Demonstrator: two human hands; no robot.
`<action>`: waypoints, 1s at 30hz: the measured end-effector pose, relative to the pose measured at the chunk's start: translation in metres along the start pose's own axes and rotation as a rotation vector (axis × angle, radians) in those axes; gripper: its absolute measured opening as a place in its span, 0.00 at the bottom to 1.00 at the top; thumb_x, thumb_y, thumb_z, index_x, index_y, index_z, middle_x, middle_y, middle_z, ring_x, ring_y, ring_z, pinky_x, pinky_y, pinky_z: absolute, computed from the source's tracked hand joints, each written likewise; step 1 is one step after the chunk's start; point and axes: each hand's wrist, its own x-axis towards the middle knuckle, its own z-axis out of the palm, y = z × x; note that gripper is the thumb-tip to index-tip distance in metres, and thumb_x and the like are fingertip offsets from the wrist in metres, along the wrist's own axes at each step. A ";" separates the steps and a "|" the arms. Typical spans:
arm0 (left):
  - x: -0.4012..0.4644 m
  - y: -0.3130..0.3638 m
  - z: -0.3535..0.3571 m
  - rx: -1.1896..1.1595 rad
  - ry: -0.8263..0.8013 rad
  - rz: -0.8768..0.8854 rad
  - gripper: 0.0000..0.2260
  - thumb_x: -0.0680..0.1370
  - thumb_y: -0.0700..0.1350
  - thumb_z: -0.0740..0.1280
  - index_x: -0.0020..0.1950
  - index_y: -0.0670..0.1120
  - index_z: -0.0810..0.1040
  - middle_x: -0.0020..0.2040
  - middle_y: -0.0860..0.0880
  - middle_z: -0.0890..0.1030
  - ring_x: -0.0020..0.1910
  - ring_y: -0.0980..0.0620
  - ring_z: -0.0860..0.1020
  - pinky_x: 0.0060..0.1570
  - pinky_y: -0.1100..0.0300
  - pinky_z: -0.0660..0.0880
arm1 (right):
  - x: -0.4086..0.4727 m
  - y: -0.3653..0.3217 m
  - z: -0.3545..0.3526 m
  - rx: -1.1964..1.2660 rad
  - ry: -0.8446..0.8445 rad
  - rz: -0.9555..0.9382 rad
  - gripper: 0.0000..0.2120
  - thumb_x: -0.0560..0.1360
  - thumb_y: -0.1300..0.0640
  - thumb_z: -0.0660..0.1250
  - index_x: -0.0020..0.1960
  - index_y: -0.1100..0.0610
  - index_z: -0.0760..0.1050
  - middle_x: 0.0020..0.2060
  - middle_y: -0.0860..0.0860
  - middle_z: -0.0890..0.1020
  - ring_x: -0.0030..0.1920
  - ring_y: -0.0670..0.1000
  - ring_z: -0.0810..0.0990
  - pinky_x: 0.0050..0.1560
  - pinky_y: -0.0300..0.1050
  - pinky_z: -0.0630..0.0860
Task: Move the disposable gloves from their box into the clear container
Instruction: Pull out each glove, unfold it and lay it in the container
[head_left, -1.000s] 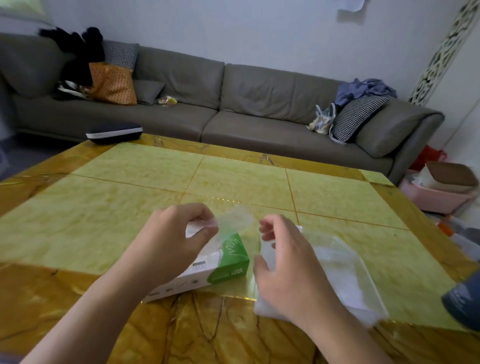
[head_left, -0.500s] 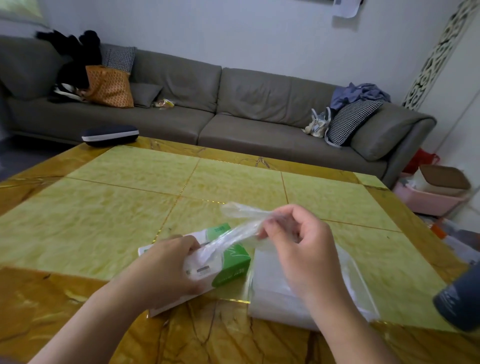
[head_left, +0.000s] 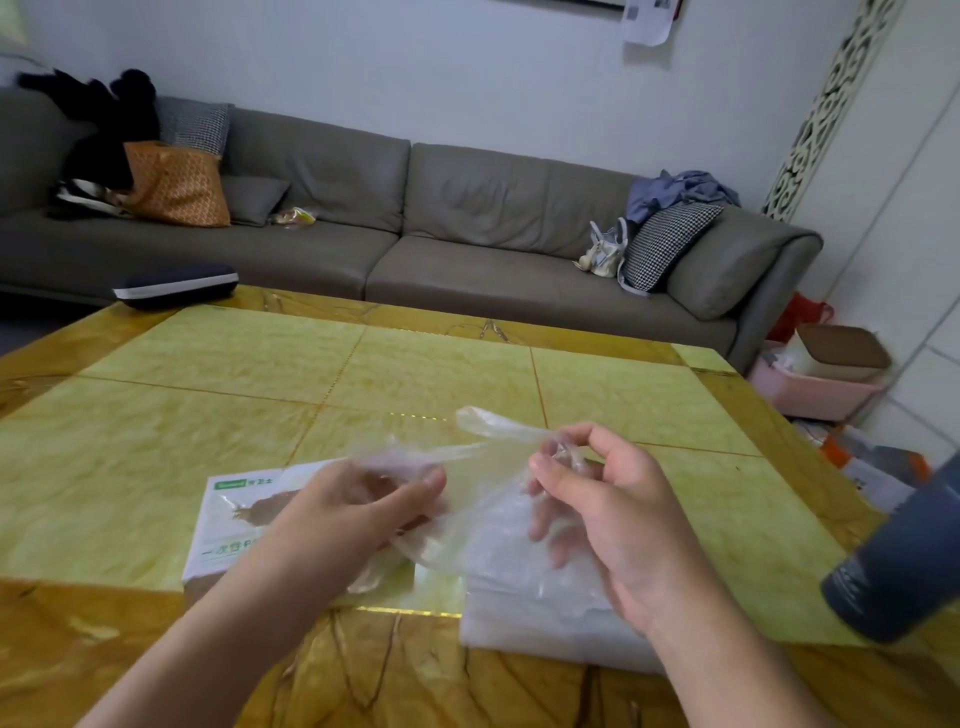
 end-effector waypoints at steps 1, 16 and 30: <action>0.002 -0.003 0.006 -0.065 0.053 -0.012 0.10 0.77 0.53 0.75 0.51 0.47 0.88 0.47 0.46 0.88 0.41 0.50 0.84 0.38 0.57 0.75 | 0.000 0.000 -0.002 -0.007 -0.012 0.006 0.06 0.79 0.66 0.71 0.54 0.64 0.76 0.37 0.58 0.84 0.29 0.56 0.79 0.21 0.43 0.71; 0.010 -0.005 0.006 -0.045 0.087 0.078 0.04 0.79 0.40 0.73 0.46 0.42 0.86 0.42 0.40 0.85 0.36 0.46 0.82 0.39 0.54 0.81 | 0.011 0.005 -0.050 -0.100 0.177 -0.061 0.10 0.75 0.68 0.76 0.51 0.59 0.79 0.39 0.52 0.84 0.29 0.50 0.74 0.27 0.44 0.71; 0.013 -0.006 0.019 0.182 0.128 0.092 0.02 0.79 0.41 0.73 0.48 0.47 0.85 0.40 0.45 0.86 0.35 0.48 0.84 0.40 0.50 0.82 | 0.013 0.011 -0.055 -0.085 0.248 0.047 0.07 0.84 0.62 0.65 0.51 0.62 0.80 0.41 0.58 0.87 0.35 0.59 0.86 0.37 0.54 0.83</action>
